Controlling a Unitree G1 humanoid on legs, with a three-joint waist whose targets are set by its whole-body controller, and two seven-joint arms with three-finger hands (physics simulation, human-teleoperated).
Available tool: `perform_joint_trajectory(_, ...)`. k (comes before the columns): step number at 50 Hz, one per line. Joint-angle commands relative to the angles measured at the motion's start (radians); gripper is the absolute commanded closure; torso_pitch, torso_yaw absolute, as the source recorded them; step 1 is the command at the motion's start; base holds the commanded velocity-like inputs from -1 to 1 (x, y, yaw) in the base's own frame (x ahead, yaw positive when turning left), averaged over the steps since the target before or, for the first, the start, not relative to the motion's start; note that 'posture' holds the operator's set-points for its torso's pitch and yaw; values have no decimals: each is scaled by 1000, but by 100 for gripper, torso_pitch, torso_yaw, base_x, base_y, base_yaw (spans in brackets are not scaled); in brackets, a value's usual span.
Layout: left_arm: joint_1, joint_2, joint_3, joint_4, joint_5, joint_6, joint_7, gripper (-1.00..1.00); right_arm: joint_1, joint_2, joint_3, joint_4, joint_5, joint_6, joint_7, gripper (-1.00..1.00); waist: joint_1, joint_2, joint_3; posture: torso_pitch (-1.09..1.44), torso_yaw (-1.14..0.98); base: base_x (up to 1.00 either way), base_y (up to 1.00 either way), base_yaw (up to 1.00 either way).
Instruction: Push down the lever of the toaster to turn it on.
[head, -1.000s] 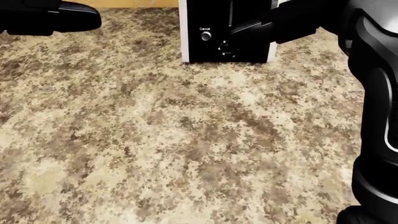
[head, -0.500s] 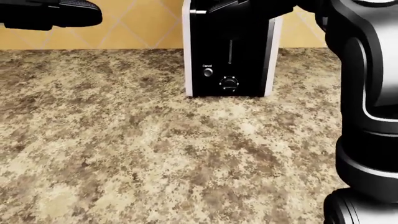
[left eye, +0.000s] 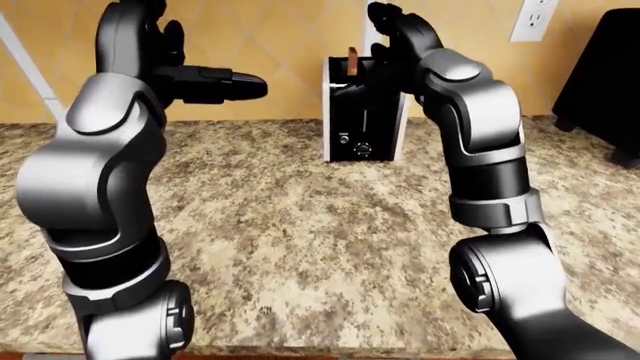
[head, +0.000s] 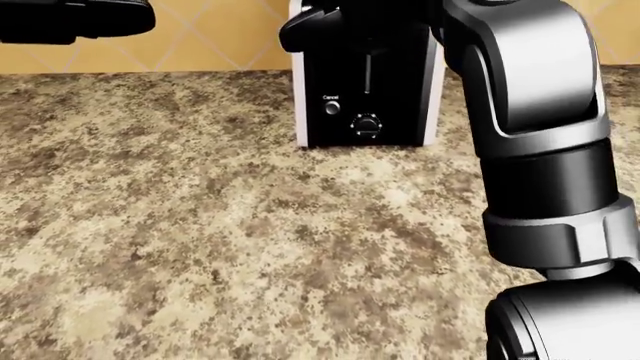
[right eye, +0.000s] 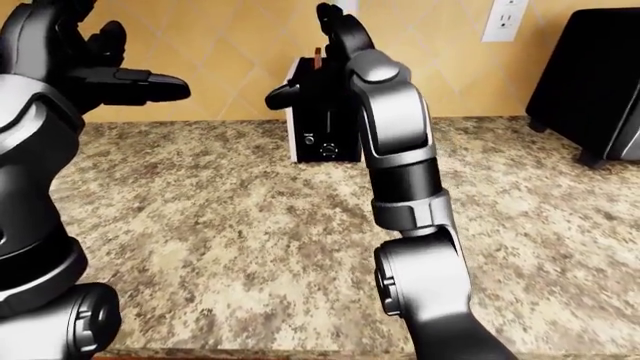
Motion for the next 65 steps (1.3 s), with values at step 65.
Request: perform_joint_trajectory(65,-41,32,15,-23,-63,-14,53,-100,210,75,29,-229,-72,11,12,-100,-1,4,-33,-29,0,0,0,0)
